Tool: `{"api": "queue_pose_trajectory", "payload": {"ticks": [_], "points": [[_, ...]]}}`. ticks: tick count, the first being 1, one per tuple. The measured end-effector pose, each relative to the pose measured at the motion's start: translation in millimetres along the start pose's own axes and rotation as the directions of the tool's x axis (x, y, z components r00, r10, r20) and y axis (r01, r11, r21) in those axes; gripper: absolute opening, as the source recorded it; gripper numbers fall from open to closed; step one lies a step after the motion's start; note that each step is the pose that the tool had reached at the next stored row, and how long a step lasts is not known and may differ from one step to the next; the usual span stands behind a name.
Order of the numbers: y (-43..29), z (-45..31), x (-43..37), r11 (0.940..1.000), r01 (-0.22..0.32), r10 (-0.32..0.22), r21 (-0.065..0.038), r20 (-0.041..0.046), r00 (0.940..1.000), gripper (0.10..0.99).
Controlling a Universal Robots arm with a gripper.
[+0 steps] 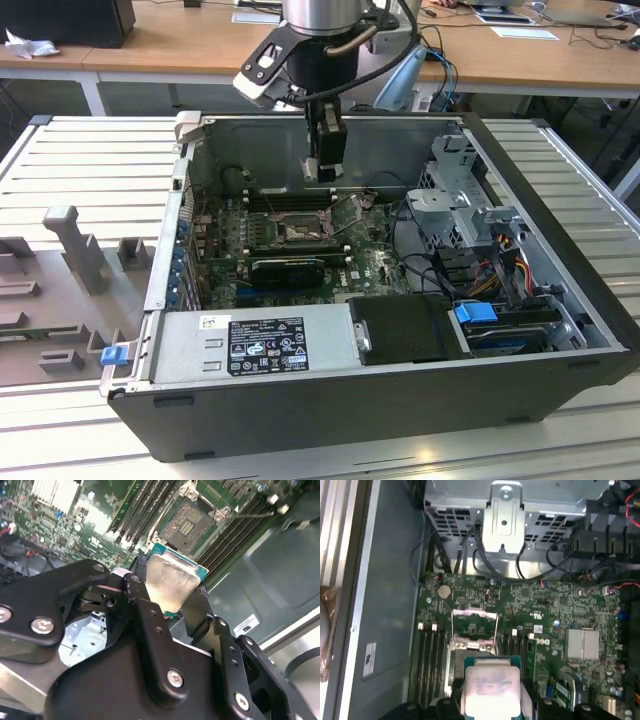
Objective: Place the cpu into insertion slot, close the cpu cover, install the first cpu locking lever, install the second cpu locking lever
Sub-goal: 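Place the cpu into insertion slot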
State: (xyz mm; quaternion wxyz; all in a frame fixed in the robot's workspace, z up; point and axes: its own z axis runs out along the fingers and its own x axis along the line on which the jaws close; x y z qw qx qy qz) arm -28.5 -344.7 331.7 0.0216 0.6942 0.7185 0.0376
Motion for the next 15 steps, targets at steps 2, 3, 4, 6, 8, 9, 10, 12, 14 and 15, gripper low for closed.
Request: {"api": "queue_pose_trajectory", "payload": {"ticks": [2,3,4,6,8,9,10,12,14,15], "points": [[-0.3,3.9,-0.1,0.9993,-0.039,0.039,0.000,0.0032,0.9992,0.525],[-0.6,5.5,-0.1,0.9989,-0.048,0.048,0.000,0.0042,0.9989,0.525],[-1.2,8.0,0.1,0.9987,-0.050,0.050,0.000,0.0045,0.9987,0.525],[-5.5,13.9,0.2,0.9991,-0.043,0.043,0.001,0.0029,0.9991,0.525],[-7.2,16.5,0.1,0.9996,-0.029,0.029,0.001,-0.0005,0.9996,0.525],[-8.4,19.2,0.1,0.9999,-0.015,0.015,0.001,-0.0024,0.9999,0.525],[-9.1,22.6,0.3,1.0000,-0.005,0.005,0.001,-0.0033,1.0000,0.525],[-10.0,27.5,1.9,1.0000,-0.001,0.001,0.002,-0.0034,1.0000,0.525],[-10.7,31.2,3.4,1.0000,-0.001,0.001,0.002,-0.0036,1.0000,0.525],[-11.0,33.3,3.7,1.0000,-0.001,0.001,0.001,-0.0039,1.0000,0.525]]}}
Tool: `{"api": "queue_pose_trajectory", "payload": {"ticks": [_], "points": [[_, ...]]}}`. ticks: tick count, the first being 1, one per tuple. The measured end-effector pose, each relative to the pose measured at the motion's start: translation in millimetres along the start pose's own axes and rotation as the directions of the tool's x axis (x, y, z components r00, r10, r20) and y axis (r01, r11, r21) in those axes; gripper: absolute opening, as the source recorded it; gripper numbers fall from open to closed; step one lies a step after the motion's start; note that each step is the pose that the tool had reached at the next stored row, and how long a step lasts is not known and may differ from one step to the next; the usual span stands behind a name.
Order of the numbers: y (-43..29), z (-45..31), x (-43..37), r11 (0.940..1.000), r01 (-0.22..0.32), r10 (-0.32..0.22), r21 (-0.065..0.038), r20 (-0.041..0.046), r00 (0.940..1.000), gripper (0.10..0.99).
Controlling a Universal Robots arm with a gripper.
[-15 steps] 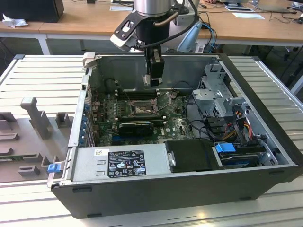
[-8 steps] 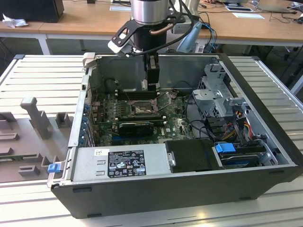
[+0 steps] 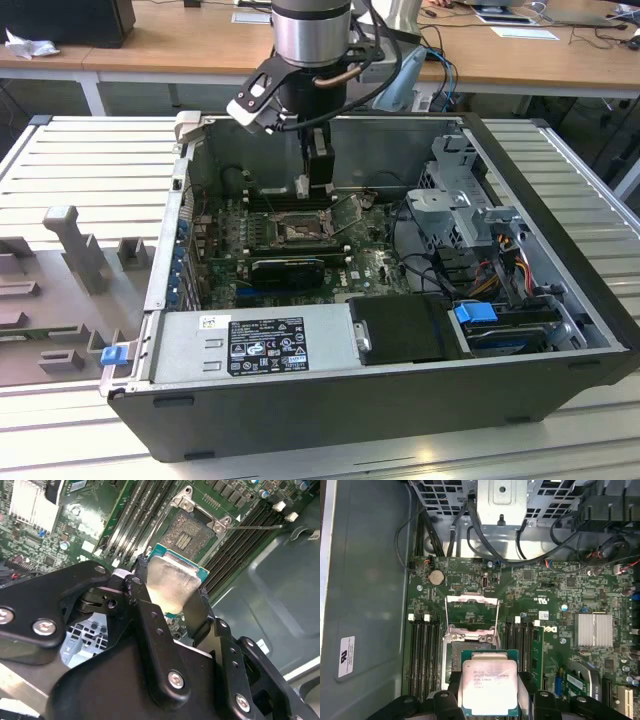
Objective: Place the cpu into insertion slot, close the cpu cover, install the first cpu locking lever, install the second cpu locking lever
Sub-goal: 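Place the cpu into insertion slot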
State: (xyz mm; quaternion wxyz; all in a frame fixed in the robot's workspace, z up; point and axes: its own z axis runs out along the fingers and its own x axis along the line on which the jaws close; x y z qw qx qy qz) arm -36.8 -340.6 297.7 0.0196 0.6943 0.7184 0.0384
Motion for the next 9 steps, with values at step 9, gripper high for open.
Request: {"api": "queue_pose_trajectory", "payload": {"ticks": [9], "points": [[-1.8,21.1,0.8,0.9993,-0.001,0.001,0.038,-0.0010,1.0000,0.525]]}}
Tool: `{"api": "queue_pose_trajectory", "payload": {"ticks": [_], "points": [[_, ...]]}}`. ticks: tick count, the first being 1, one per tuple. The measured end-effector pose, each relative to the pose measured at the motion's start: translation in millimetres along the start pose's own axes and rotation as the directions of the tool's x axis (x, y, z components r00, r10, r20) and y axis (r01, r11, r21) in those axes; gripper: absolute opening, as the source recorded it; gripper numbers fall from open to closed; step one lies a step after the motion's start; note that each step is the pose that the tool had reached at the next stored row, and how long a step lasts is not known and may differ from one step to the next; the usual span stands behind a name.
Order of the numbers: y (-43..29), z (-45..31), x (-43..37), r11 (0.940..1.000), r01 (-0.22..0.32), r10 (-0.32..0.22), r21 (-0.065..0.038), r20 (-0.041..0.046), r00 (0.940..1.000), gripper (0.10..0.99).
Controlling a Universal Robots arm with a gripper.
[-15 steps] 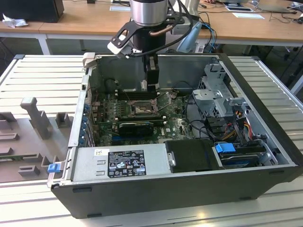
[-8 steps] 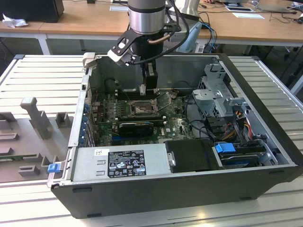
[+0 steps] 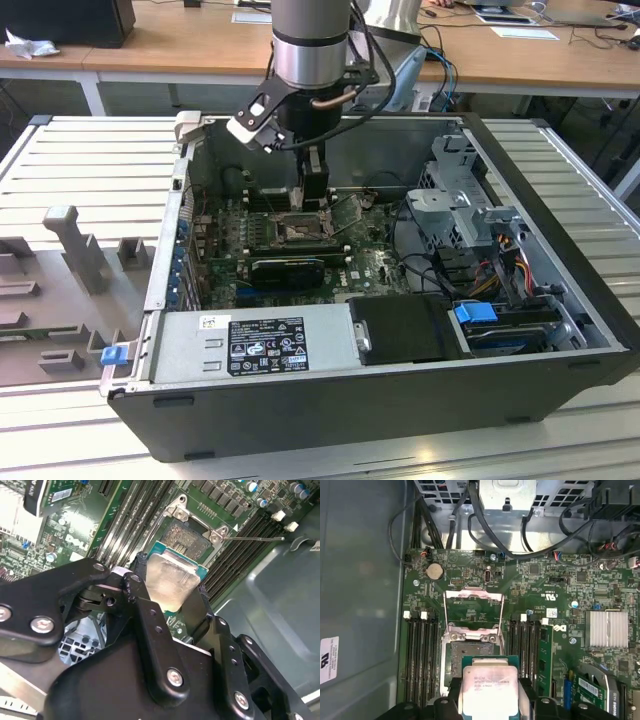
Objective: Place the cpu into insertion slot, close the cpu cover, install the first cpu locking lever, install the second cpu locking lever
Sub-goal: 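Place the cpu into insertion slot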
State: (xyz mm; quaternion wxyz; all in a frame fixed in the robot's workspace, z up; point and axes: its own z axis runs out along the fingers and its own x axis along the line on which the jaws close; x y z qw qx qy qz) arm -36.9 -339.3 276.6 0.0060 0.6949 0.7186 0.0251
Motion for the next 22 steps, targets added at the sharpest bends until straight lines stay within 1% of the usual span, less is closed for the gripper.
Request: {"api": "queue_pose_trajectory", "payload": {"ticks": [3,7,9,10,12,14,20,21,22], "points": [[-0.2,8.3,0.8,1.0000,0.000,0.000,0.000,0.0000,1.0000,0.525],[-0.7,17.4,1.6,1.0000,0.000,0.000,0.000,0.0000,1.0000,0.525],[-1.3,23.5,2.2,1.0000,0.000,0.000,0.000,0.0000,1.0000,0.525],[-1.9,27.2,3.1,1.0000,0.000,0.000,0.000,0.0001,1.0000,0.525],[-2.9,31.0,4.6,1.0000,0.000,0.000,0.000,0.0000,1.0000,0.525],[-4.9,37.1,7.2,1.0000,0.000,0.000,0.000,0.0001,1.0000,0.525],[-6.7,50.3,15.1,1.0000,-0.004,0.004,0.001,0.0004,1.0000,0.525],[-6.8,54.2,16.3,1.0000,-0.008,0.008,0.001,0.0008,1.0000,0.525],[-7.1,58.3,16.3,0.9997,-0.025,0.025,0.001,0.0012,0.9997,0.525]]}}
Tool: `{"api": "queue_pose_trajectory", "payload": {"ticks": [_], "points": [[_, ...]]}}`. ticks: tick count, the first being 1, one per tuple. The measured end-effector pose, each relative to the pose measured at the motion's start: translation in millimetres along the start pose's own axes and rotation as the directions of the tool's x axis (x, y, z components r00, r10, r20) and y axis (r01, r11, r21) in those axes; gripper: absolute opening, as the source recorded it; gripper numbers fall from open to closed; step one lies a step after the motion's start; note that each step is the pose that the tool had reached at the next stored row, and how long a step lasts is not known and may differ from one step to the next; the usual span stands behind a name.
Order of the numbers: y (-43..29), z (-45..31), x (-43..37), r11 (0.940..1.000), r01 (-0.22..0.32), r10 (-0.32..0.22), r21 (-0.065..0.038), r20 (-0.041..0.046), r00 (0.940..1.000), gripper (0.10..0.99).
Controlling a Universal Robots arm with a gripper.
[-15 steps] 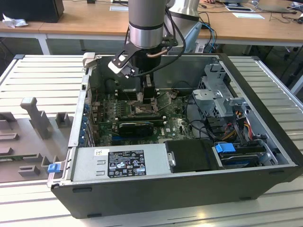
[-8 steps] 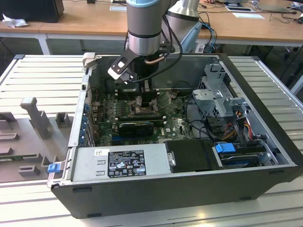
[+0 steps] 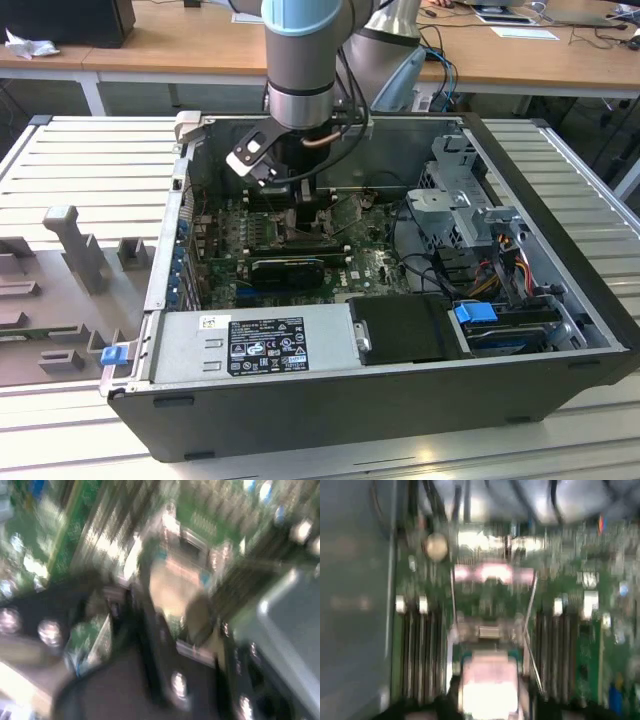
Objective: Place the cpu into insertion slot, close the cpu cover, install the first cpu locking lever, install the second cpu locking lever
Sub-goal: 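Place the cpu into insertion slot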
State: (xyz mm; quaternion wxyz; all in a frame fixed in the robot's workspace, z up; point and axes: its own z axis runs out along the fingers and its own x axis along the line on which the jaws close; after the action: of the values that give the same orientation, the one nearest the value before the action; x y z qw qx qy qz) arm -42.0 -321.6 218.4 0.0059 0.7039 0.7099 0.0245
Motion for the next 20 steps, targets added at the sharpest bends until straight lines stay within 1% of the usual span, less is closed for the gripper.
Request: {"api": "queue_pose_trajectory", "payload": {"ticks": [3,5,9,12,20], "points": [[-0.3,5.2,-0.1,0.9999,-0.010,0.010,0.002,0.0009,1.0000,0.525],[-0.4,6.6,0.3,0.9999,-0.010,0.010,0.003,0.0009,0.9999,0.525],[0.0,10.3,2.3,0.9999,-0.011,0.010,0.011,0.0009,0.9999,0.525],[1.7,12.8,3.2,0.9998,-0.011,0.011,0.017,0.0010,0.9999,0.525],[3.0,15.6,3.3,0.9998,-0.012,0.012,0.018,0.0011,0.9999,0.525]]}}
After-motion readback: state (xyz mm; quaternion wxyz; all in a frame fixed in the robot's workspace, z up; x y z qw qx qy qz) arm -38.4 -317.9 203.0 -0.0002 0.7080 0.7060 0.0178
